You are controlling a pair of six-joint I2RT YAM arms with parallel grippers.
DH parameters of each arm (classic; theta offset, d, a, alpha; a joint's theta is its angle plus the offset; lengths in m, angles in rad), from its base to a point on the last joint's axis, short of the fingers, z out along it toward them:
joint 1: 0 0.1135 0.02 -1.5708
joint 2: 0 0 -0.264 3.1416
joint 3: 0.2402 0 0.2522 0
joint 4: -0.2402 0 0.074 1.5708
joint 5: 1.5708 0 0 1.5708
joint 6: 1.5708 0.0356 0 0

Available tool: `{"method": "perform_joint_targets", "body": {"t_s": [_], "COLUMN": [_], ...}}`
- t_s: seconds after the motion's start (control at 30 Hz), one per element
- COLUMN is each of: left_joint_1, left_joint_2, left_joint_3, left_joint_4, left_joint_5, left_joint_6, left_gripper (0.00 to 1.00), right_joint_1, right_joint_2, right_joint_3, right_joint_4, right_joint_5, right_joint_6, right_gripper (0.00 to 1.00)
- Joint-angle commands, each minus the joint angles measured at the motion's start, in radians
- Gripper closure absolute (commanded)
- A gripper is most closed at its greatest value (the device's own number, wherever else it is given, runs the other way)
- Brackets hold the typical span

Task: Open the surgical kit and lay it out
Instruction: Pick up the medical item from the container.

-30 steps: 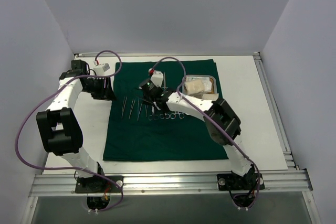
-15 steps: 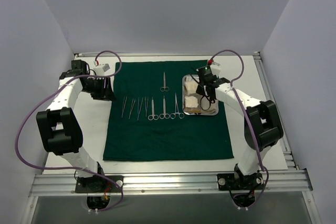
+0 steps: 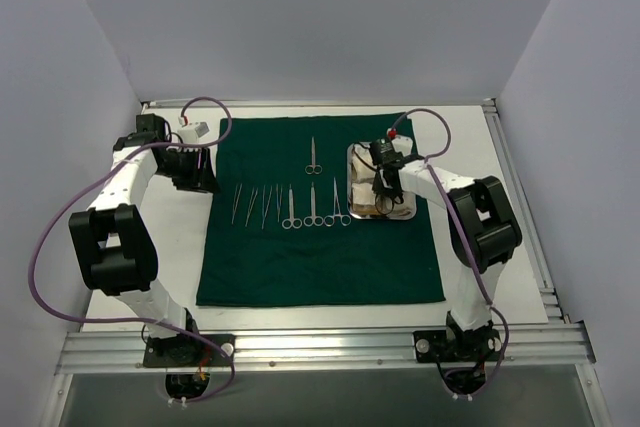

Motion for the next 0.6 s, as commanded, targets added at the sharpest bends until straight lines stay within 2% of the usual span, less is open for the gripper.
{"method": "perform_joint_targets", "body": {"t_s": [0.0,0.13,0.27,0.57], "left_joint_1": [0.008,0.008,0.008,0.008], "left_joint_2": [0.002,0.004,0.002,-0.010], "left_joint_3": [0.042,0.042,0.039,0.049], "left_joint_4": [-0.009,-0.009,-0.011,-0.024], "left_joint_5": [0.001,0.008,0.005,0.008], "left_joint_6": [0.011,0.011,0.012,0.024], "left_gripper": [0.47,0.47,0.47,0.47], "right_joint_1": [0.003,0.003,0.004,0.027], "right_joint_2": [0.009,0.022,0.028,-0.072], "right_joint_3": [0.047,0.053,0.049,0.053], "right_joint_4": [-0.021,-0.021,-0.013,-0.030], "right_joint_5": [0.059,0.066,0.062,0.149], "right_joint_6": [-0.015,-0.015,-0.013,-0.009], "right_gripper": [0.93,0.94,1.00,1.00]}}
